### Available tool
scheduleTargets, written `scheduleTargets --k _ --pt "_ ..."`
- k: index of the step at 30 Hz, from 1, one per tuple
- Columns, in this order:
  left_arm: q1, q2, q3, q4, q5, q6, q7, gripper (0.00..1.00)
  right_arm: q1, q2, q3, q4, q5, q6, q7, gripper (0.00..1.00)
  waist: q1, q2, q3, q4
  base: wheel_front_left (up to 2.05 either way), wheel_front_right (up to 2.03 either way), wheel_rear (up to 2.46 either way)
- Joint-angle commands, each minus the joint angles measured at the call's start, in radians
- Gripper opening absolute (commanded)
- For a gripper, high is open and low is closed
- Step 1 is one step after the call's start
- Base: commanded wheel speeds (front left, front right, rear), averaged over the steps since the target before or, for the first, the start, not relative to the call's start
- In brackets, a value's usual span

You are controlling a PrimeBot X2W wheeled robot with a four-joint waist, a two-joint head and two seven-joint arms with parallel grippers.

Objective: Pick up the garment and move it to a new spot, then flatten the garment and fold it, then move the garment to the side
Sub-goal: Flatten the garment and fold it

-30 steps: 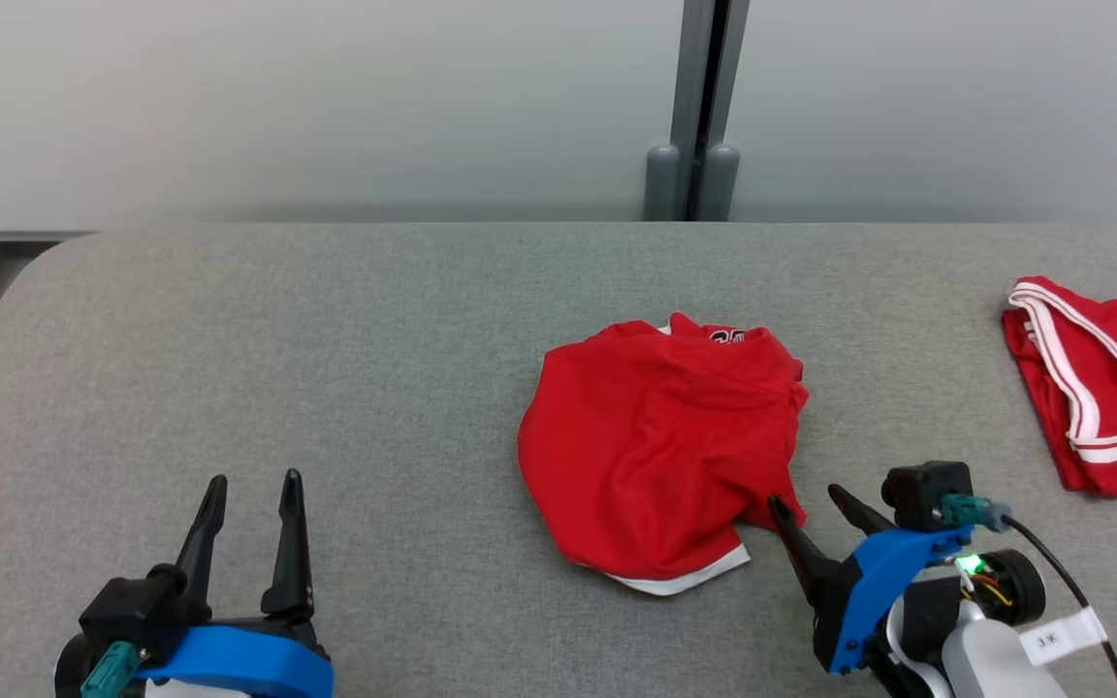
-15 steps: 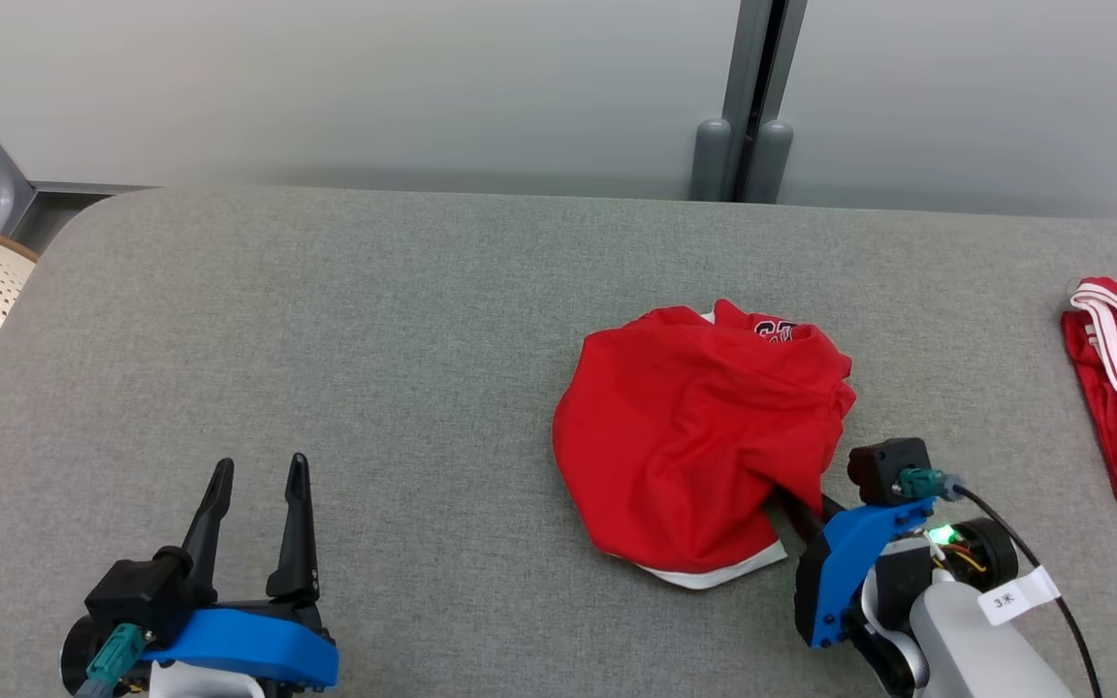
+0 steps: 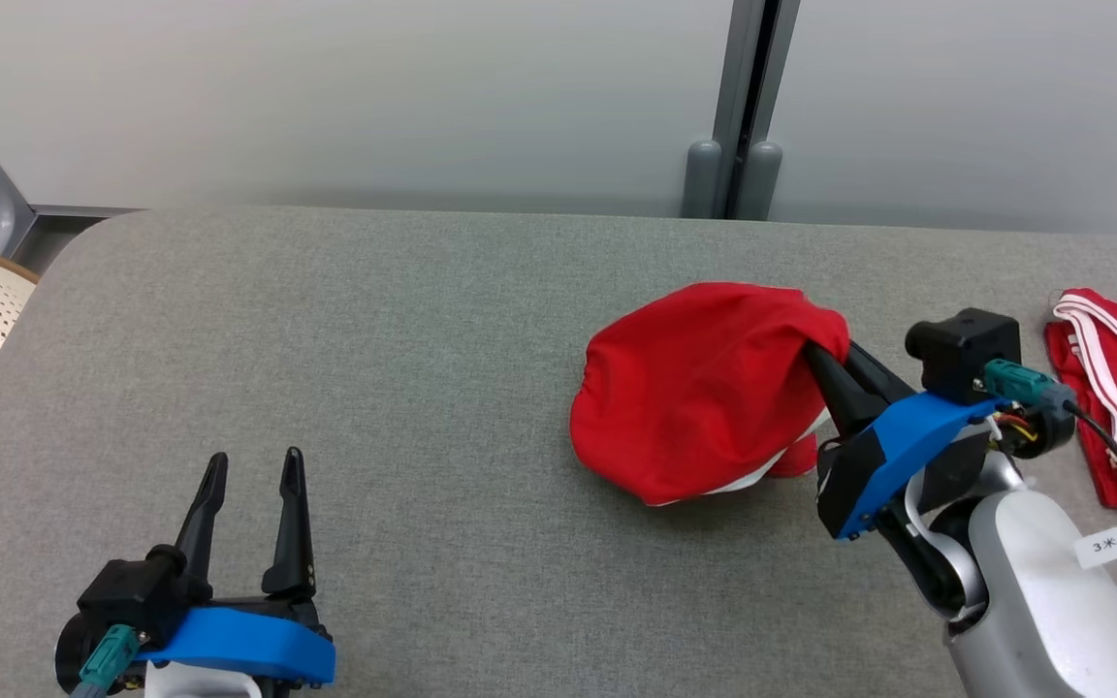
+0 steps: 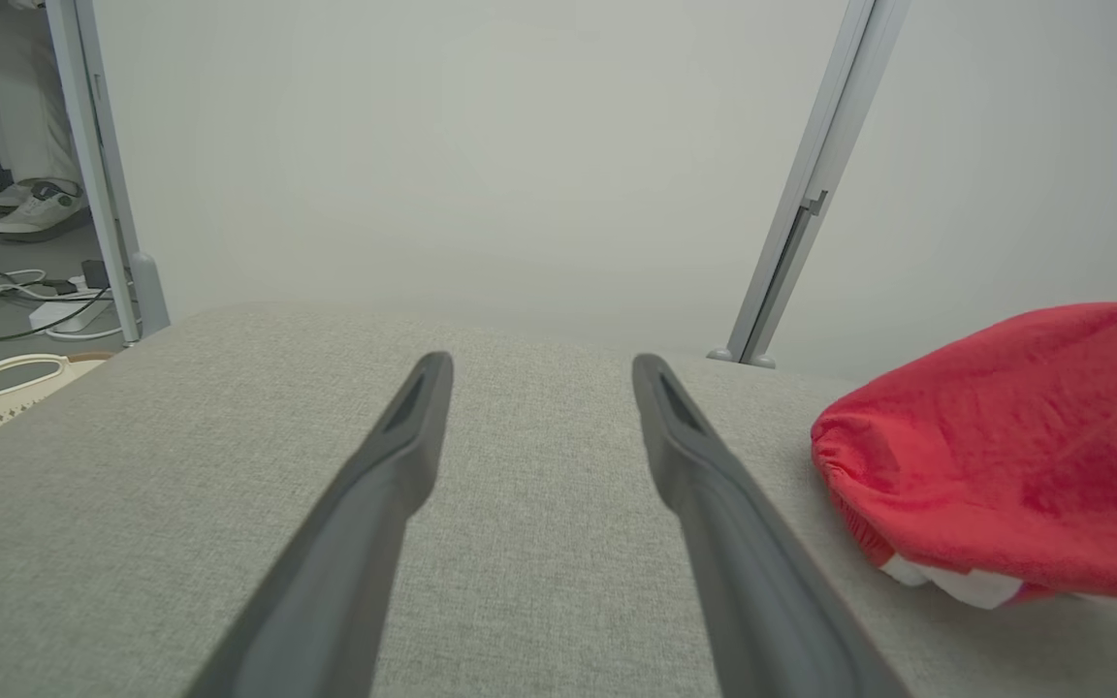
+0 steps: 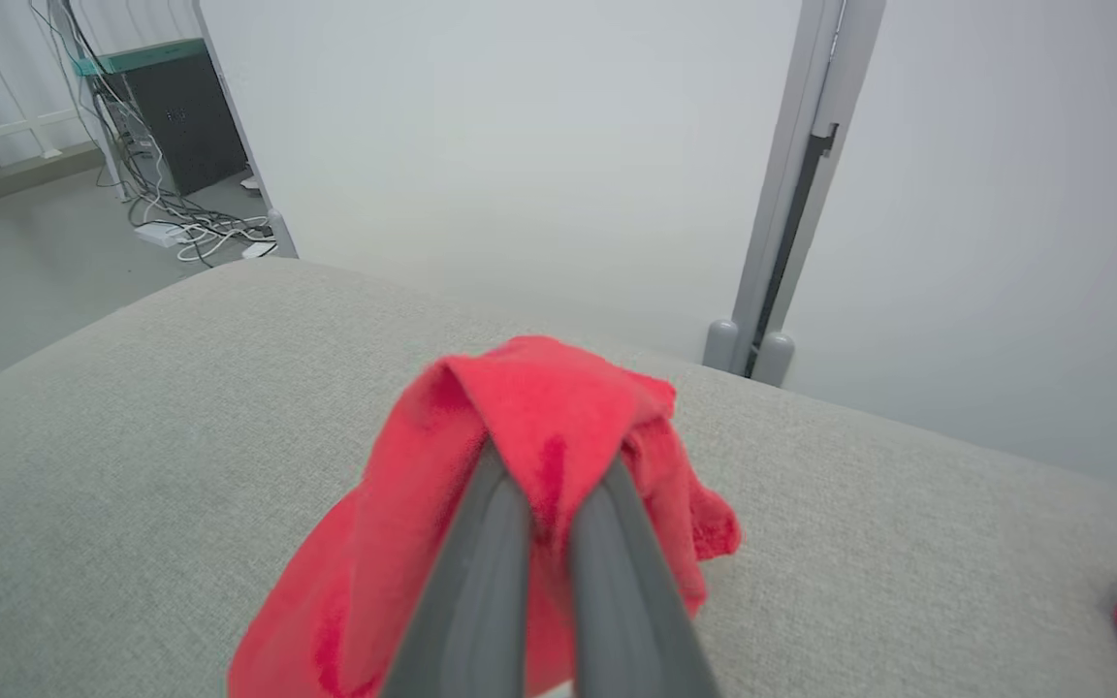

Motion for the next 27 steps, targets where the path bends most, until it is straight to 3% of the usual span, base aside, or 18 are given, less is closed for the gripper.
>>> scheduleTargets --k 1,7,16,21,27 --pt "0.004 -0.001 0.004 -0.005 0.005 0.0 -0.004 1.0 -0.022 -0.002 0.007 -0.022 0.005 0.0 0.014 0.0 0.0 0.0 -0.001 0.0 0.0 0.0 0.0" --pt "-0.021 -0.004 -0.007 -0.003 0.012 -0.011 -0.004 1.0 -0.137 -0.007 0.086 -0.094 0.046 0.0 0.057 0.0 0.0 0.0 0.003 0.024 0.0 0.0 0.0" --pt "-0.038 -0.001 -0.001 -0.011 0.019 -0.014 -0.004 1.0 -0.335 0.013 0.201 -0.129 0.123 0.0 0.023 0.0 0.0 0.0 0.017 0.043 0.0 0.0 0.0" --pt "-0.032 -0.009 -0.001 -0.011 0.02 -0.012 -0.004 1.0 -0.267 -0.014 0.162 -0.068 0.132 0.0 0.085 0.0 0.0 0.0 0.011 0.038 0.0 0.0 0.0" --pt "-0.02 -0.013 -0.001 -0.003 0.02 -0.017 -0.004 1.0 -0.101 -0.068 0.055 0.061 0.099 0.0 0.297 0.0 0.0 0.0 0.007 0.023 0.0 0.0 0.0"
